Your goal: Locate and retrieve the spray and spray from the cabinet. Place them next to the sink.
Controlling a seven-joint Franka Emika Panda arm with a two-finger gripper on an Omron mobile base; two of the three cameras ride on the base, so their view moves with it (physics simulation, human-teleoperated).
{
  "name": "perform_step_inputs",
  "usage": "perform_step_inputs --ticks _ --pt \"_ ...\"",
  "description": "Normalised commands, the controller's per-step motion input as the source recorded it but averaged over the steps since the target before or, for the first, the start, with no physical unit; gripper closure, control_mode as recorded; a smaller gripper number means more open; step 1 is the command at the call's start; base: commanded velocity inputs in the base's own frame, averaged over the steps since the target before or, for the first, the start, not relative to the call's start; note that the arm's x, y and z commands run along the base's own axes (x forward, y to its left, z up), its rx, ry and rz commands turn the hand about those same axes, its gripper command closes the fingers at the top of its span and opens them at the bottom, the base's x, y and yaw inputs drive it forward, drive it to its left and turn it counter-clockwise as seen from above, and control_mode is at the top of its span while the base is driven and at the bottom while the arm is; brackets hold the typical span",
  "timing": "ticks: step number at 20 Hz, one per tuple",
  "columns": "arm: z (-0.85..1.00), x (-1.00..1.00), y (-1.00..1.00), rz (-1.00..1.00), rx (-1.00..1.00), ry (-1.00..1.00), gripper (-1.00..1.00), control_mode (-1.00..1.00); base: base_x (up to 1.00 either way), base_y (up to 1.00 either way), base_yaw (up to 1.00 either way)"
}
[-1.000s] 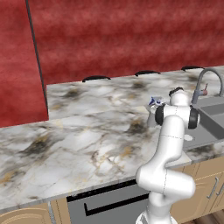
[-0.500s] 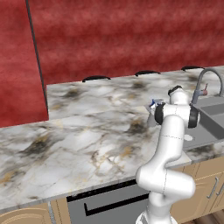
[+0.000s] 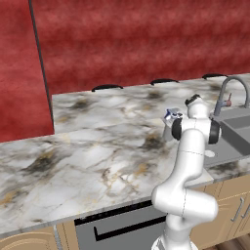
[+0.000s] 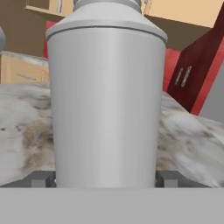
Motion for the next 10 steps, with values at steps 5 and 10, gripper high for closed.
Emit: perform_step_inputs --ticks 5,10 --pt "-0.29 0.35 -0.05 0.1 0.09 0.0 1.0 -1.0 0.0 0.0 0.0" --pt "-0.23 0.2 -0.04 0.09 0.09 -0.05 1.0 -1.0 0.0 0.0 0.0"
